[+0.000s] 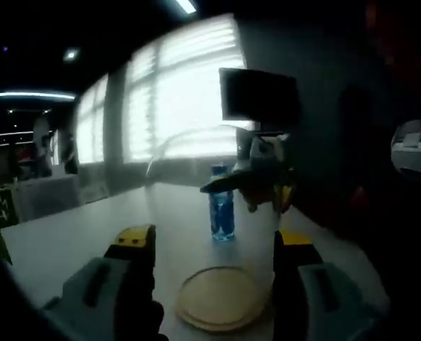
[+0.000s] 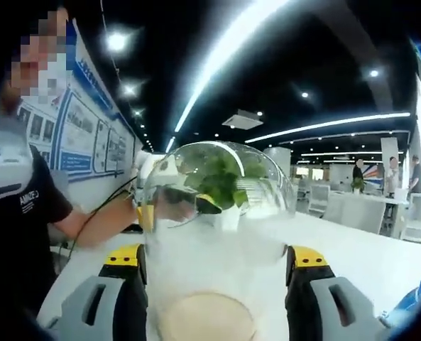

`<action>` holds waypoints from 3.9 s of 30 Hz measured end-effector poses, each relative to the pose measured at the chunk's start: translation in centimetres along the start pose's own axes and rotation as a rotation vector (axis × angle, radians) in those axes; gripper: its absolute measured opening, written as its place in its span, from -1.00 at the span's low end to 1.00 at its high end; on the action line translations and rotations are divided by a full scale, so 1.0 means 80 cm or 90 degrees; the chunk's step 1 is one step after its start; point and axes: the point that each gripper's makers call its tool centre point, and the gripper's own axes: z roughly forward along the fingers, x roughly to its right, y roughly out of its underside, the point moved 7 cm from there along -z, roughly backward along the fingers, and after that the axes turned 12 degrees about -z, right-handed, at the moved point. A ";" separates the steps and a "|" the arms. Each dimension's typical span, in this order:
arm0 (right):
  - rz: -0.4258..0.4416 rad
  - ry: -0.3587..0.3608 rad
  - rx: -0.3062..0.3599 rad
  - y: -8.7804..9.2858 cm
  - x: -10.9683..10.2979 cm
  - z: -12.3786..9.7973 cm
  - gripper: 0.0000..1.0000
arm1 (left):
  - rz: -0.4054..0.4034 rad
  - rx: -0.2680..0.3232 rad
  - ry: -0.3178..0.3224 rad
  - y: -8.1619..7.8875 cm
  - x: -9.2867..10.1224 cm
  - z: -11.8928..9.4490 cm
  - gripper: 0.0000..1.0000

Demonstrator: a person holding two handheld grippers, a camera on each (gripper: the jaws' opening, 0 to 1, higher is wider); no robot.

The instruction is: Open the cover put in the Mizone put the cover back on

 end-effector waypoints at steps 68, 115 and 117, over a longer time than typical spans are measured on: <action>0.028 -0.118 0.042 0.020 0.014 0.032 0.71 | -0.006 0.017 0.097 0.010 -0.020 0.028 0.37; 0.059 -0.187 0.077 0.028 0.026 0.048 0.80 | -0.049 0.041 0.149 0.011 -0.026 0.060 0.61; 0.057 -0.188 0.078 0.028 0.026 0.049 0.80 | -0.050 0.041 0.146 0.011 -0.025 0.062 0.63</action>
